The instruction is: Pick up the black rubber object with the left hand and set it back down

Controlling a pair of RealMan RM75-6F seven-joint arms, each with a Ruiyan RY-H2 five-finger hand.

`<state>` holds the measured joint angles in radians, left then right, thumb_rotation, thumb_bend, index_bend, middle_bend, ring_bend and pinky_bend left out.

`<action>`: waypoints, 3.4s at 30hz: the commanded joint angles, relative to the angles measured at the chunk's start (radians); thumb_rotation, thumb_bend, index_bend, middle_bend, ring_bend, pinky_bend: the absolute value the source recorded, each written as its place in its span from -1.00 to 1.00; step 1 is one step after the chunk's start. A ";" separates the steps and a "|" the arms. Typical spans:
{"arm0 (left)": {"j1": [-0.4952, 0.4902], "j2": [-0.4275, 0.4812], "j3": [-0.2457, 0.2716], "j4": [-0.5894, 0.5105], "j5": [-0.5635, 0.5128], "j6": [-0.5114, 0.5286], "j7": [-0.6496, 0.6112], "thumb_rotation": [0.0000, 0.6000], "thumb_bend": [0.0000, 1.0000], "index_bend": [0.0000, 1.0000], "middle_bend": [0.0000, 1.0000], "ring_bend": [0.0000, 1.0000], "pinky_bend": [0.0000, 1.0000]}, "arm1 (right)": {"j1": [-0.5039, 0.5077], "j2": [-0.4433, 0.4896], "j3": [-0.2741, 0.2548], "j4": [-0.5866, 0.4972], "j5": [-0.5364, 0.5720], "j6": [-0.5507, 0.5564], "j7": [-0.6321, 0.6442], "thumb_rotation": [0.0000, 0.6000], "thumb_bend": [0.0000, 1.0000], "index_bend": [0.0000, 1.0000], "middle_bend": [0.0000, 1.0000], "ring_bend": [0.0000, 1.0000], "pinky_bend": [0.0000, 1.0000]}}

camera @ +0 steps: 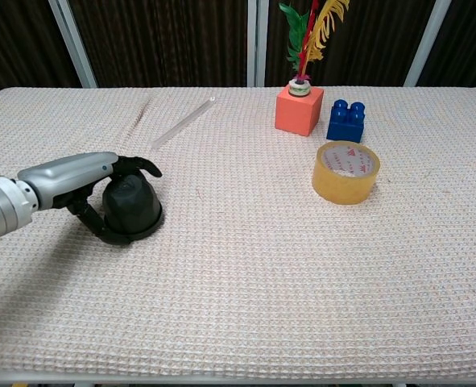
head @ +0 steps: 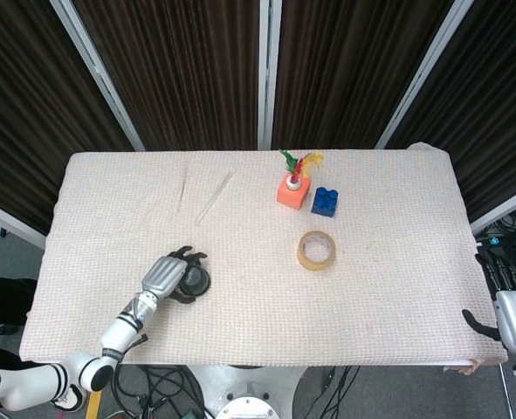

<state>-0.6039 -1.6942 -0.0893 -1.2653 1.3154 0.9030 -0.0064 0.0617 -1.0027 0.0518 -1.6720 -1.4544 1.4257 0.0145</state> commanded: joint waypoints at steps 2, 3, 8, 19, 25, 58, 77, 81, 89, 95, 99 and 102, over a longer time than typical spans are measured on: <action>-0.001 0.001 0.000 -0.002 0.001 0.002 -0.001 1.00 -1.00 -0.66 -0.37 -0.84 -0.58 | -0.001 -0.001 0.000 0.002 -0.001 0.001 0.002 1.00 -0.71 -1.00 -1.00 -1.00 -1.00; -0.002 0.001 0.000 -0.002 0.001 0.002 0.000 1.00 -1.00 -0.65 -0.35 -0.84 -0.58 | -0.001 -0.001 0.000 0.002 -0.001 0.002 0.002 1.00 -0.71 -1.00 -1.00 -1.00 -1.00; -0.004 0.001 -0.001 -0.005 0.000 0.003 -0.003 1.00 -0.95 -0.61 -0.28 -0.84 -0.58 | -0.002 0.000 0.001 0.002 0.001 0.004 0.002 1.00 -0.71 -1.00 -1.00 -1.00 -1.00; 0.000 0.017 -0.006 -0.040 0.018 0.038 -0.019 1.00 -0.69 -0.38 -0.15 -0.75 -0.57 | -0.001 -0.002 0.002 0.004 0.005 0.000 0.001 1.00 -0.71 -1.00 -1.00 -1.00 -1.00; -0.004 0.037 -0.013 -0.072 0.028 0.050 -0.026 1.00 -0.64 -0.28 -0.11 -0.70 -0.52 | -0.002 -0.003 0.002 0.006 0.006 0.001 0.004 1.00 -0.71 -1.00 -1.00 -1.00 -1.00; -0.182 0.418 -0.276 -0.480 -0.145 0.014 0.191 1.00 -0.56 -0.12 -0.02 -0.43 -0.10 | -0.008 -0.010 0.006 0.025 0.002 0.015 0.036 1.00 -0.71 -1.00 -1.00 -1.00 -1.00; -0.252 0.429 -0.304 -0.513 -0.143 0.032 0.196 1.00 -0.57 -0.09 0.00 -0.41 -0.07 | -0.013 -0.006 0.005 0.028 0.001 0.019 0.040 1.00 -0.71 -1.00 -1.00 -1.00 -1.00; -0.233 0.387 -0.184 -0.449 -0.237 -0.047 0.206 1.00 -0.57 -0.09 0.00 -0.41 -0.07 | -0.013 -0.007 0.007 0.031 0.001 0.020 0.044 1.00 -0.71 -1.00 -1.00 -1.00 -1.00; -0.198 0.205 -0.026 -0.153 -0.293 -0.177 0.133 1.00 -0.56 -0.06 0.00 -0.41 -0.11 | -0.016 -0.004 0.008 0.030 0.004 0.022 0.042 1.00 -0.71 -1.00 -1.00 -1.00 -1.00; -0.203 0.260 -0.061 -0.171 -0.231 -0.122 0.130 1.00 -0.56 -0.06 0.00 -0.41 -0.12 | -0.016 -0.007 0.006 0.034 0.005 0.018 0.045 1.00 -0.71 -1.00 -1.00 -1.00 -1.00; -0.240 0.251 -0.088 -0.173 -0.276 -0.177 0.125 1.00 -0.56 -0.06 0.00 -0.41 -0.13 | -0.014 -0.013 0.007 0.041 0.010 0.013 0.042 1.00 -0.71 -1.00 -1.00 -1.00 -1.00; -0.282 0.207 -0.070 -0.225 -0.238 -0.244 0.128 1.00 -0.56 -0.06 0.00 -0.41 -0.13 | -0.012 -0.019 0.011 0.040 0.017 0.009 0.044 1.00 -0.71 -1.00 -1.00 -1.00 -1.00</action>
<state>-0.8460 -1.4509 -0.1652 -1.4417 1.0548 0.7184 0.1233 0.0498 -1.0210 0.0623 -1.6321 -1.4377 1.4346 0.0582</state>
